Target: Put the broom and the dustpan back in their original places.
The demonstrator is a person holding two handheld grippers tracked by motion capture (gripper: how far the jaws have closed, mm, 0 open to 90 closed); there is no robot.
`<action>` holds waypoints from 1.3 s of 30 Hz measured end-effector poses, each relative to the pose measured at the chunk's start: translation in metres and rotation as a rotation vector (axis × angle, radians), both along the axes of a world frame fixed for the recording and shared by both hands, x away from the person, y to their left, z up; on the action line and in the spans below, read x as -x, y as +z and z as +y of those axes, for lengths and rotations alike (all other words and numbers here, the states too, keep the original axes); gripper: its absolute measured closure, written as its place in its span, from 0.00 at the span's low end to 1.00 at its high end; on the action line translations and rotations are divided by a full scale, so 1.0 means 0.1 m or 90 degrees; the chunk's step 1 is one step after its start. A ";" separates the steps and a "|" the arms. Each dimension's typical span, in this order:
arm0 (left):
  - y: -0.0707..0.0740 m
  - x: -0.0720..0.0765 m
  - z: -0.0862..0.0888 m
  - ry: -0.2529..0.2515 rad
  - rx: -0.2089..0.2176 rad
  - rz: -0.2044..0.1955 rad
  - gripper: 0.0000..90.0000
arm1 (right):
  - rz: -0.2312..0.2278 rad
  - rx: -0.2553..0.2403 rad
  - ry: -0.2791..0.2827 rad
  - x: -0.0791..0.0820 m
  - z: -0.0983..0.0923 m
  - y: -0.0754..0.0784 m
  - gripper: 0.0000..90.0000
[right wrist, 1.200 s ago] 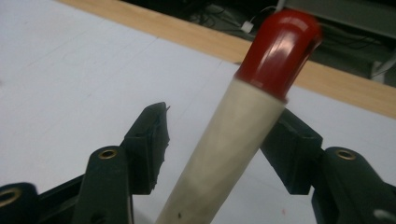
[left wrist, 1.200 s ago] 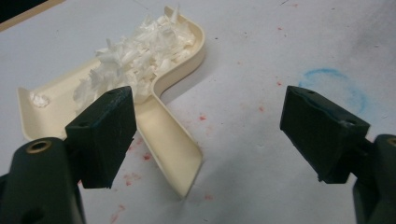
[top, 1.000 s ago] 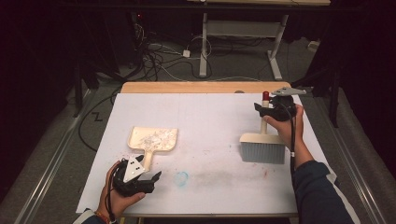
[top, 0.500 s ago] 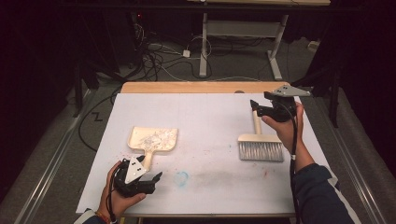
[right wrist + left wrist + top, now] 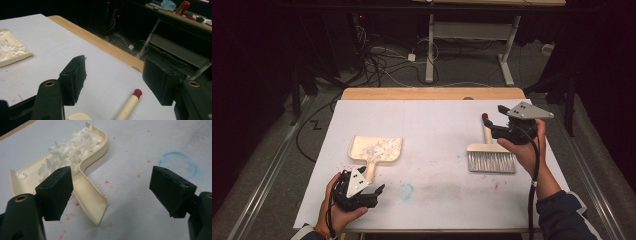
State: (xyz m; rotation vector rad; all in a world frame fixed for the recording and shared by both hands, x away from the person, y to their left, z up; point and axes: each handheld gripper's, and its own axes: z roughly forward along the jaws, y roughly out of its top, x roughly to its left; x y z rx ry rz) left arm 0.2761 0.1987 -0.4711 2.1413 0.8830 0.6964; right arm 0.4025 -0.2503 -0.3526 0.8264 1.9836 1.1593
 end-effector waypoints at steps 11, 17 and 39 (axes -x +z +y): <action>0.00 0.00 -0.03 -0.004 -0.004 -0.001 0.20 | -0.029 0.003 0.029 0.32 -0.07 -0.02 0.37; -0.01 -0.01 -0.03 -0.005 -0.012 0.002 0.20 | -0.039 -0.003 0.043 0.46 -0.14 -0.02 0.37; -0.02 -0.02 -0.04 -0.011 -0.021 -0.005 0.20 | -0.040 0.011 0.052 0.75 -0.29 -0.20 0.33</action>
